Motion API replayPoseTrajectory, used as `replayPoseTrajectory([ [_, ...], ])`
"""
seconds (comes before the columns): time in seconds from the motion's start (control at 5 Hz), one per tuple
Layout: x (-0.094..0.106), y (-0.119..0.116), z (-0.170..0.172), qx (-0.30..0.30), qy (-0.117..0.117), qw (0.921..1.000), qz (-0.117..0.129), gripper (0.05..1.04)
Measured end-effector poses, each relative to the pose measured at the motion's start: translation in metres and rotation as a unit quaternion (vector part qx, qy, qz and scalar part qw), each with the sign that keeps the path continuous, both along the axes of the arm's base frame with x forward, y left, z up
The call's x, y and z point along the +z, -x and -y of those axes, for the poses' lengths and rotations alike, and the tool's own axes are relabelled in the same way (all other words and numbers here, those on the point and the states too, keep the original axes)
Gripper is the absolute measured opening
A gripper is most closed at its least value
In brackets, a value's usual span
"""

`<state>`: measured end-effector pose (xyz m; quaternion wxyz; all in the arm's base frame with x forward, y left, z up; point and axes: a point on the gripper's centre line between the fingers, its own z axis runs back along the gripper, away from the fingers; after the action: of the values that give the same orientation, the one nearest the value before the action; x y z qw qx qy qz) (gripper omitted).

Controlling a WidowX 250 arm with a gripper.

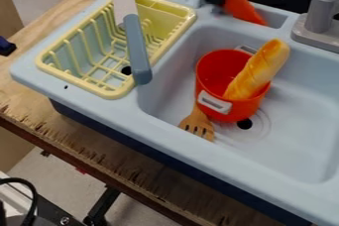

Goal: MOVE THE CARROT TO THE RIGHT SIDE OF THE SINK

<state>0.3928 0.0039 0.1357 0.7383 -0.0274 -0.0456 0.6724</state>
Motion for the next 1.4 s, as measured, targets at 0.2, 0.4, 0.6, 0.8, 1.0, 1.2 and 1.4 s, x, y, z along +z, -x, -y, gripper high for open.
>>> replayPoseTrajectory([
  [0.2, 0.017, 0.001, -0.002, -0.004, 0.013, 0.9999, 0.01, 0.525],
  [0.4, 0.023, 0.007, -0.004, -0.011, 0.033, 0.9994, 0.005, 0.525],
  [0.6, 0.05, 0.016, -0.007, -0.028, 0.046, 0.9979, 0.034, 0.525],
  [0.8, 0.046, 0.044, -0.002, -0.064, 0.053, 0.9962, 0.026, 0.525],
  [1.0, 0.046, 0.07, 0.002, -0.095, 0.057, 0.9937, 0.018, 0.525],
  [1.2, 0.043, 0.096, 0.013, -0.15, 0.039, 0.9878, 0.017, 0.525],
  [1.4, 0.038, 0.104, 0.037, -0.241, 0.016, 0.9702, 0.012, 0.525],
])
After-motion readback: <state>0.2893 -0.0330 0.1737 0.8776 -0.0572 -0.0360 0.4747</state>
